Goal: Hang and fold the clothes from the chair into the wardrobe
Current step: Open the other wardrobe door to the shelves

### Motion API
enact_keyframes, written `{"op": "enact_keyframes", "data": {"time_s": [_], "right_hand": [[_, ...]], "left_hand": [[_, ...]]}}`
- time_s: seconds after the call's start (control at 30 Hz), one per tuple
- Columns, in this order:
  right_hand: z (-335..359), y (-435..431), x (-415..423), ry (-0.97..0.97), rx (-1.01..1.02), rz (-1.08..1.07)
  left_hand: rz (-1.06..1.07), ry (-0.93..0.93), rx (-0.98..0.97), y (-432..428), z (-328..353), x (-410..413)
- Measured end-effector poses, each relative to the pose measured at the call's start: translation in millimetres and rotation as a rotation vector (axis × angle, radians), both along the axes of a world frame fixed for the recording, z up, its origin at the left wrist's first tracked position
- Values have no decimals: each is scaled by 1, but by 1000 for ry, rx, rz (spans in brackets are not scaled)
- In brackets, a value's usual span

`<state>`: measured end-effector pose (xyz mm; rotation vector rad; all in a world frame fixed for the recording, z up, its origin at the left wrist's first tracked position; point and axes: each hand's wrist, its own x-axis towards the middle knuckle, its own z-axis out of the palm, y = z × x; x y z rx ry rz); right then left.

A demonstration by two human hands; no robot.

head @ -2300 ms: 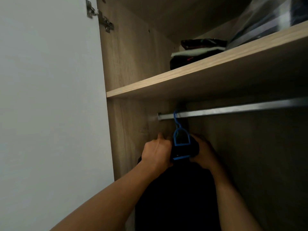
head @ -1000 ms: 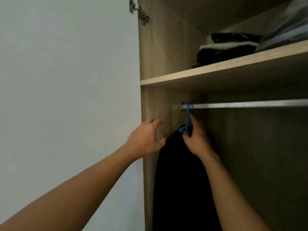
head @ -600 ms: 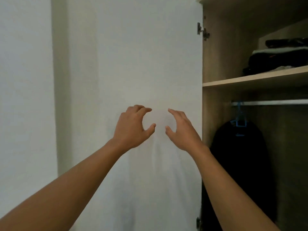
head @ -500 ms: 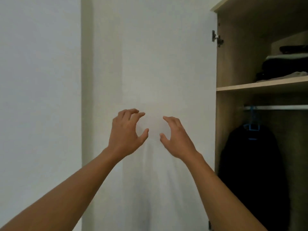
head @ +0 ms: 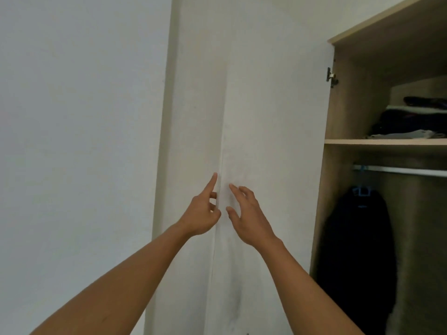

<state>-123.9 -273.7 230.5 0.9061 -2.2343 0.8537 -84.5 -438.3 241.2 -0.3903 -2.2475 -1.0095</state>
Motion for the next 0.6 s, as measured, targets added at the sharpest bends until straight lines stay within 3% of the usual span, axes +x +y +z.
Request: {"op": "enact_keyframes", "data": {"time_s": [0.17,0.33,0.6], "right_hand": [[-5,31,31,141,-172,-68],[-5,89,67,222,-362,-47],[9,207,148,177,-284,-95]], "left_hand": [[-159,-2,-46,29,-1,38],[-241,-10,-249,85,2,75],[-268,67,-328,198,-5,98]]}}
